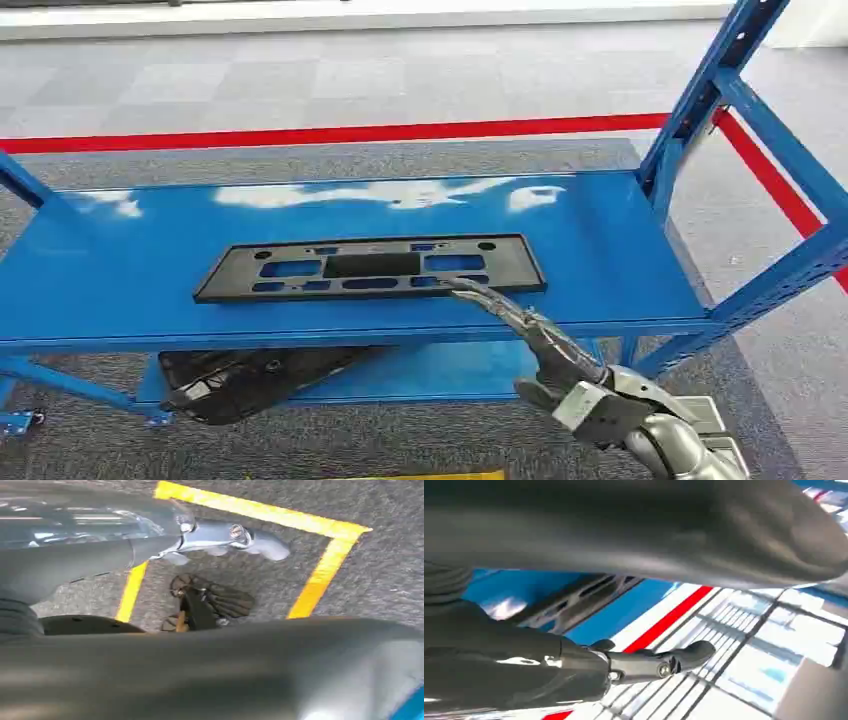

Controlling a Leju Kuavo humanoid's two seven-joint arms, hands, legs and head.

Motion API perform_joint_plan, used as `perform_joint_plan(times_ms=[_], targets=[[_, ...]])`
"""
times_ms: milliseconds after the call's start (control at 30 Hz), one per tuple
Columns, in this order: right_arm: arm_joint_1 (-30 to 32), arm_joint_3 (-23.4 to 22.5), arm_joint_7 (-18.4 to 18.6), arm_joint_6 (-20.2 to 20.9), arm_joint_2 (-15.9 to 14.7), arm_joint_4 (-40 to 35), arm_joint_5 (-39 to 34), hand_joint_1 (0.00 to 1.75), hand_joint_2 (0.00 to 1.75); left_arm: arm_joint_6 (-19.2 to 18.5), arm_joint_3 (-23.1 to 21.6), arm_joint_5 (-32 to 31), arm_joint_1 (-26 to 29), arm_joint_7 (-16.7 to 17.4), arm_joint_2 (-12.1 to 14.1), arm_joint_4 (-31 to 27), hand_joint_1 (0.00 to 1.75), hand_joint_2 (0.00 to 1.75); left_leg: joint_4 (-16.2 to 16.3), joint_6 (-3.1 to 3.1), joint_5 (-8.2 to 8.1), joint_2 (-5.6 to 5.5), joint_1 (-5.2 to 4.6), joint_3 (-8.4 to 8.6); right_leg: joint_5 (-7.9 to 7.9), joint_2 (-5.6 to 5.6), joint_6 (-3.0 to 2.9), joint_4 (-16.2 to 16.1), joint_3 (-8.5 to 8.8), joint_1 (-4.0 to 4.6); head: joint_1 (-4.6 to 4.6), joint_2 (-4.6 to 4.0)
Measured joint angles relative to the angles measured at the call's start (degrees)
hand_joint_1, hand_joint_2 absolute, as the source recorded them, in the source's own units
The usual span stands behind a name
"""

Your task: Take the parts from the cabinet and place them on the table.

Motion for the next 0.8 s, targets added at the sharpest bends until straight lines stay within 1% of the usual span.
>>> perform_joint_plan(times_ms=[33, 67, 100, 133, 167, 233, 267, 300, 333, 400, 433, 467, 500, 567, 633, 700, 733, 800], targets=[[-0.3, 0.3, 0.9, -2.3, -0.2, 0.3, 2.8, 0.00, 0.00, 0.2, 0.0, 0.0, 0.0, 0.0, 0.0, 0.0, 0.00, 0.00, 4.8, -0.35, -2.24, 0.00, 0.30, -2.38, -0.03, -0.09, -0.03, 0.0, -0.02, 0.00, 0.00, 0.00], [-0.5, 0.5, 1.8, -4.5, -0.3, 0.8, 5.6, 0.00, 0.00, 0.4, 0.0, -0.2, 0.1, 0.0, -0.1, 0.0, 0.00, 0.00, 9.2, -0.55, -3.74, 0.00, 0.50, -4.68, -0.07, -0.16, -0.09, 0.0, -0.02, 0.00, 0.00, 0.00], [-1.0, 1.0, 3.1, -6.9, -0.5, 1.4, 9.6, 0.00, 0.00, 0.7, 0.0, -0.3, 0.2, 0.1, -0.1, 0.0, 0.00, 0.00, 12.2, -0.69, -4.14, 0.01, 0.65, -6.38, -0.11, -0.16, -0.09, 0.0, 0.00, 0.00, 0.00, 0.00], [-1.6, 1.7, 4.2, -8.8, -0.5, 2.1, 13.2, 0.00, 0.00, 0.7, 0.0, -0.5, 0.3, 0.2, -0.2, 0.0, 0.00, 0.00, 12.2, -0.74, -3.16, 0.01, 0.77, -6.74, -0.16, -0.09, -0.07, 0.0, 0.08, -0.01, 0.00, 0.00], [-2.1, 2.2, 4.7, -9.6, -0.5, 2.6, 15.0, 0.00, 0.00, 0.7, 0.0, -0.5, 0.3, 0.4, -0.2, 0.0, 0.00, 0.00, 9.5, -0.67, -0.87, 0.01, 0.84, -5.88, -0.26, 0.02, -0.01, 0.0, 0.22, -0.03, -0.02, 0.00], [-3.0, 3.2, 6.1, -11.7, -0.5, 3.4, 18.0, 0.00, 0.00, 0.7, 0.0, -0.7, 0.2, 0.5, -0.2, 0.0, 0.00, 0.00, -0.3, -0.27, 4.99, 0.01, 0.83, -1.77, -0.60, 0.05, 0.34, 0.0, 0.83, -0.07, 0.00, 0.00], [-3.6, 3.7, 7.0, -13.0, -0.5, 4.0, 20.3, 0.00, 0.00, 0.7, 0.0, -0.8, 0.2, 0.5, -0.3, 0.0, 0.00, 0.00, -3.4, -0.06, 5.71, -0.02, 0.77, -0.32, -0.75, 0.01, 0.59, -0.1, 0.95, -0.10, 0.00, 0.00], [-4.6, 4.4, 8.1, -14.3, -0.5, 4.7, 22.9, 0.00, 0.00, 0.7, 0.0, -1.2, 0.1, 0.7, -0.3, 0.0, 0.00, 0.00, -4.0, 0.10, 5.42, 0.01, 0.44, -0.11, -0.85, 0.20, 0.88, 0.1, 0.89, 0.19, 0.00, 0.00], [-5.5, 5.5, 8.9, -15.7, -0.5, 5.7, 25.9, 0.00, 0.00, 0.7, 0.0, -1.5, 0.0, 0.8, -0.4, 0.0, 0.00, 0.00, -4.3, 0.22, 4.93, 0.01, 0.39, -0.04, -0.70, 0.17, 1.27, 0.1, 0.66, 0.14, 0.00, 0.00], [-7.1, 7.3, 10.0, -17.5, 0.0, 7.3, 29.5, 0.00, 0.00, 0.7, -0.2, -1.9, 0.1, 1.0, -0.5, 0.0, 0.00, 0.00, -4.6, 0.43, 4.99, -0.02, 0.13, 0.05, -0.50, 0.14, 1.96, -0.6, 1.00, -0.03, 0.02, 0.00], [-7.6, 8.1, 10.3, -18.0, 0.2, 8.0, 30.1, 0.00, 1.75, 0.7, -0.2, -1.9, 0.1, 1.0, -0.8, 0.1, 0.00, 0.00, -5.3, 0.02, 5.31, -0.06, 0.38, 0.30, -1.03, 0.11, 1.28, -0.4, 1.22, 0.04, 0.02, 0.00], [-8.3, 8.6, 10.4, -18.4, 0.4, 8.5, 30.3, 0.00, 1.75, 0.7, -0.2, -2.1, 0.0, 1.1, -0.9, 0.1, 0.00, 0.00, -5.3, 0.02, 5.32, -0.07, 0.36, 0.32, -0.51, 0.03, 0.04, -0.7, 1.26, 0.07, 0.02, 0.00], [-8.8, 9.1, 10.6, -18.5, 0.5, 9.1, 30.5, 0.00, 1.75, 0.7, -0.2, -2.2, 0.0, 1.1, -0.9, 0.1, 0.00, 0.00, -5.3, 0.08, 5.28, -0.08, 0.29, 0.33, -0.50, 0.03, 0.20, -0.9, 1.38, 0.07, 0.00, 0.00], [-9.5, 10.1, 11.5, -19.2, 0.6, 10.1, 32.5, 0.00, 1.75, 0.7, -0.5, -2.4, 0.0, 1.2, -1.1, 0.1, 0.00, 0.00, -5.3, 0.23, 5.21, -0.06, 0.20, 0.37, -0.38, 0.09, 0.28, -1.2, 1.59, 0.02, 0.02, 0.00], [-11.0, 11.7, 13.2, -20.2, 1.5, 12.0, 36.4, 0.00, 1.75, 0.5, -0.8, -3.0, 0.0, 1.6, -1.2, 0.1, 0.00, 0.00, -5.2, 0.38, 5.19, -0.02, 0.15, 0.36, -0.15, 0.17, 0.68, -1.4, 1.64, -0.01, 0.02, 0.00], [-12.5, 13.2, 14.4, -21.0, 2.6, 13.8, 39.3, 0.00, 1.75, 0.3, -1.0, -3.5, -0.1, 1.7, -1.2, 0.1, 0.00, 0.00, -5.2, 0.39, 5.19, -0.01, 0.12, 0.36, -0.05, 0.17, 0.87, -1.5, 1.65, -0.02, 0.02, 0.00], [-13.2, 13.8, 14.9, -21.3, 3.2, 14.6, 40.0, 0.00, 1.75, 0.3, -1.1, -3.7, -0.2, 1.7, -1.2, 0.1, 0.00, 0.00, -5.2, 0.44, 5.20, -0.02, 0.11, 0.35, -0.07, 0.14, 1.08, -1.6, 1.66, -0.03, 0.02, 0.00], [-14.5, 15.0, 15.7, -21.5, 4.5, 16.4, 41.2, 0.00, 1.75, 0.3, -1.5, -3.8, -0.2, 1.9, -1.2, 0.1, 0.00, 0.00, -5.1, 0.58, 5.15, -0.02, 0.04, 0.36, -0.13, 0.14, 1.74, -1.6, 1.68, -0.13, 0.02, 0.00]])
